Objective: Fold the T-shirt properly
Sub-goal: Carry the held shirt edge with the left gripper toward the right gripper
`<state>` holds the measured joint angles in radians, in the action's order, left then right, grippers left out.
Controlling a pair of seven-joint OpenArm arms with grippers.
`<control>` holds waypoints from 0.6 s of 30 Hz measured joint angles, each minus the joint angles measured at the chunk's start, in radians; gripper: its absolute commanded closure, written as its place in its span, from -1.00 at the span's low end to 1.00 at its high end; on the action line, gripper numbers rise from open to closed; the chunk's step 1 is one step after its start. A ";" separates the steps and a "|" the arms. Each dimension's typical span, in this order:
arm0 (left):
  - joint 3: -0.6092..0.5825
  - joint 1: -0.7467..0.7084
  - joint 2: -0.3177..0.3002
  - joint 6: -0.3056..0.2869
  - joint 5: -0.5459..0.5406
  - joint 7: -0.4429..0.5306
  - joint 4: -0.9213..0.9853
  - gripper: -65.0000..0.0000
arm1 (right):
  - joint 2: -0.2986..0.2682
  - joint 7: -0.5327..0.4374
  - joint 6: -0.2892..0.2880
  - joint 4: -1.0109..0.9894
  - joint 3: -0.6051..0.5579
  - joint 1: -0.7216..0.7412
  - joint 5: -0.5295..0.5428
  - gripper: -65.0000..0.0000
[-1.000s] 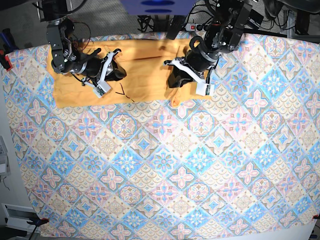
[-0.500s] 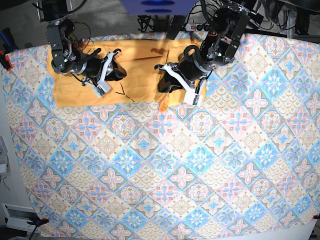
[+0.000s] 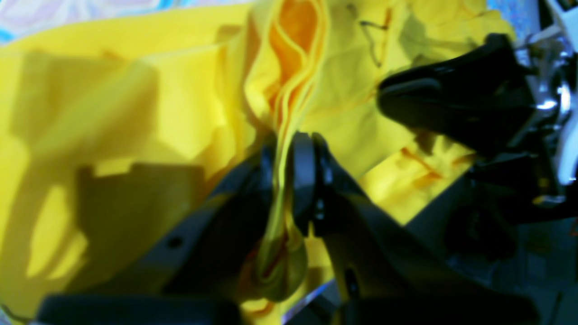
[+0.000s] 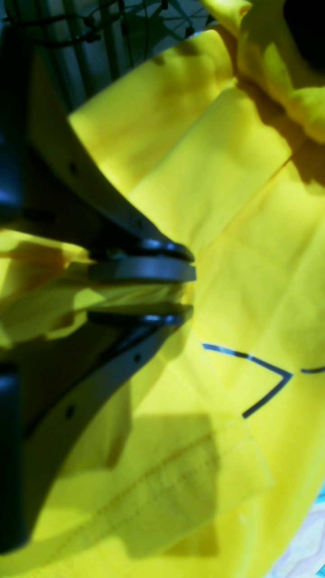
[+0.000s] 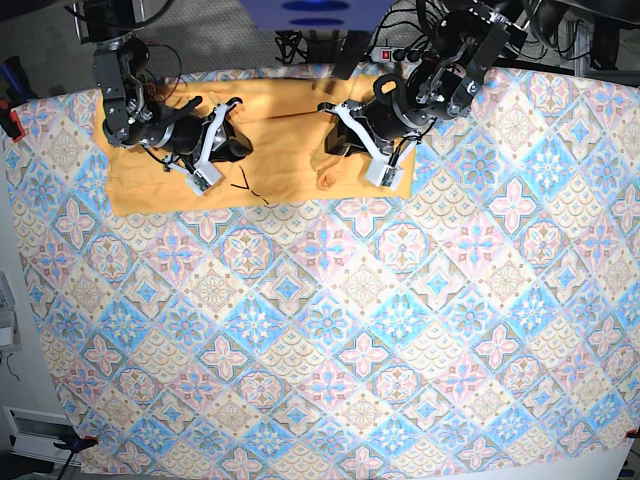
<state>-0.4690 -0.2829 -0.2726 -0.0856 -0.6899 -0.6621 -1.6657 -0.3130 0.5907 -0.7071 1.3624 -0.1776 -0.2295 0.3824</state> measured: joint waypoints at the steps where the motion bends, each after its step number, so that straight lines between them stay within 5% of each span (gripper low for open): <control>1: 0.000 0.000 0.001 0.000 0.000 0.000 0.000 0.75 | 0.000 0.000 0.000 0.000 0.000 0.000 0.000 0.73; 18: -0.007 0.021 0.003 0.004 0.000 0.049 0.037 0.73 | 0.003 0.017 0.002 0.026 0.000 -0.001 -0.011 0.73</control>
<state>-0.4763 -0.2615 -0.2691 -0.0818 -0.6895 -0.6132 -1.6283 -0.3103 0.6075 -0.7048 1.3880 -0.1776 -0.2302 0.3710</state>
